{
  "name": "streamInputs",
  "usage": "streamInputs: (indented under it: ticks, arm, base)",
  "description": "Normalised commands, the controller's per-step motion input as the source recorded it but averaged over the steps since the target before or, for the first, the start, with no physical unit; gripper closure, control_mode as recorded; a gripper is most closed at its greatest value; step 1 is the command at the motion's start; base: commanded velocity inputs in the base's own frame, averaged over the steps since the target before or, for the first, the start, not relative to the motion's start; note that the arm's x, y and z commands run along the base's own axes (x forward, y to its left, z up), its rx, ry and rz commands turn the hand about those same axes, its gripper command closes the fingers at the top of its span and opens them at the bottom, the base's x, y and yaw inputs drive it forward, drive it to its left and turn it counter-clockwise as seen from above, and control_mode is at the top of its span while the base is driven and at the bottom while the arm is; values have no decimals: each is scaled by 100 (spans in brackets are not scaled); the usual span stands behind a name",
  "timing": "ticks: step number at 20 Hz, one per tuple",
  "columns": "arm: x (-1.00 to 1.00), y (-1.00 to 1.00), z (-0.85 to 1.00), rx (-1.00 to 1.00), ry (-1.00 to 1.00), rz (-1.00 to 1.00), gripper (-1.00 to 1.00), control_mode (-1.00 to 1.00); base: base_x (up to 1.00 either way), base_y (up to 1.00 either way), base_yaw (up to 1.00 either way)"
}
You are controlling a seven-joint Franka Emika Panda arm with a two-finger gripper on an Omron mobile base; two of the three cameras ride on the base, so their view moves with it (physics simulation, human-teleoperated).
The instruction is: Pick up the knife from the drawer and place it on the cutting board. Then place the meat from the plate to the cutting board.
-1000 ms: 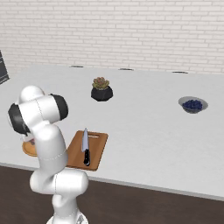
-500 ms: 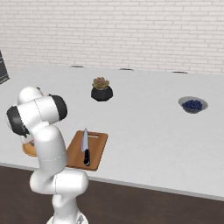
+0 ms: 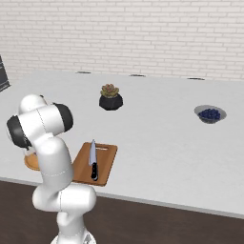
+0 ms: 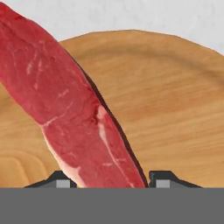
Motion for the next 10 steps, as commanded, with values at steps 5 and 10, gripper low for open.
streamInputs:
  ticks: [5,10]
  arm:
    - [-6,0,0,0,-1,0,100,-100]
    - [-19,-21,27,0,-4,-6,100,-100]
  base:
    - [0,0,0]
    - [0,0,0]
